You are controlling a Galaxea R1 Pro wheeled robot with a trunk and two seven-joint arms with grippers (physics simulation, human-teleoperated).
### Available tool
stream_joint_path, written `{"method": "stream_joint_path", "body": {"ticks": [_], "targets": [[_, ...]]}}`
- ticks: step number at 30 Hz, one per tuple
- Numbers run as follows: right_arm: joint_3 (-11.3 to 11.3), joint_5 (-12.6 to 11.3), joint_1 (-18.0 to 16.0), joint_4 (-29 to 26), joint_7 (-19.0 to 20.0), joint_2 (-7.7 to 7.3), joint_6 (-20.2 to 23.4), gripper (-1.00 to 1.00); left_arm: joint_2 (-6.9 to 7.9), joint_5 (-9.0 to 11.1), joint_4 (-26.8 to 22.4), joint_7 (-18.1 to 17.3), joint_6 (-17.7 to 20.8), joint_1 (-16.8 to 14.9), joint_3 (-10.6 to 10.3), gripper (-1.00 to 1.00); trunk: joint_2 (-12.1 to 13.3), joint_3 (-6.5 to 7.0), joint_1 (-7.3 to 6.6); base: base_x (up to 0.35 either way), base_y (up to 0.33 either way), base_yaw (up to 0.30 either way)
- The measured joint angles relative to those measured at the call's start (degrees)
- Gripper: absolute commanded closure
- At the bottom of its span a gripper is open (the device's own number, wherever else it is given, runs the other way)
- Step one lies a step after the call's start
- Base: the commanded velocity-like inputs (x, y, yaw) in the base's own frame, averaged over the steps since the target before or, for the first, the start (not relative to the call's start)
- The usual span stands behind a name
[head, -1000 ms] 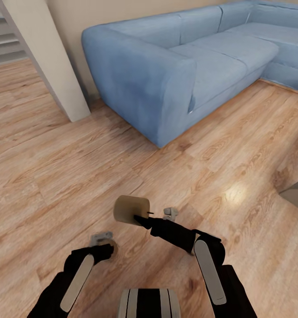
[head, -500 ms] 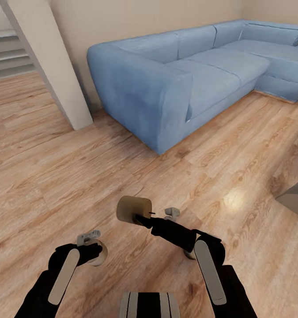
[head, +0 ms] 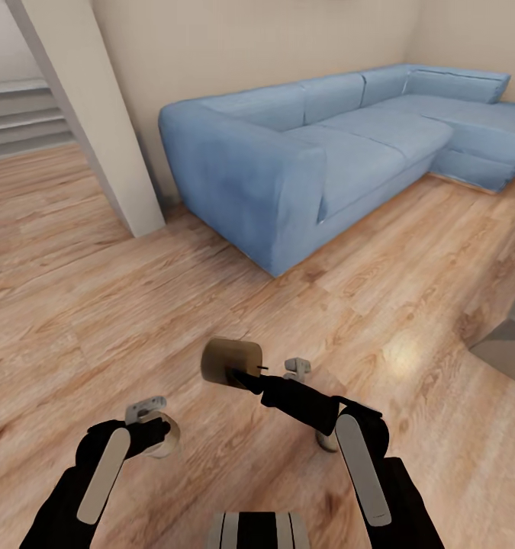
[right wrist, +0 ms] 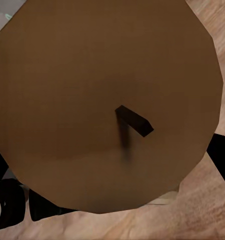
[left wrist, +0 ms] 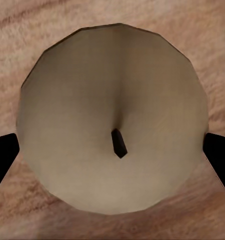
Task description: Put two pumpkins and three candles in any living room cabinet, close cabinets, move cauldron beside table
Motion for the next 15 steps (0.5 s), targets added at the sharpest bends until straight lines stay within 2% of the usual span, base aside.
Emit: {"method": "stream_joint_path", "body": {"ticks": [13, 15], "targets": [[-0.1, 0.0, 0.0, 0.0, 0.0, 0.0, -0.1, 1.0, -0.05, 0.1, 0.0, 0.0, 0.6, 0.0, 0.1, 1.0, 0.2, 3.63, -0.34, 0.0, 0.0, 0.0], [-0.1, 0.0, 0.0, 0.0, 0.0, 0.0, -0.1, 1.0, -0.07, 0.0, 0.0, 0.0, 0.7, 0.0, 0.1, 1.0, 0.9, 4.18, -0.73, 0.0, 0.0, 0.0]]}}
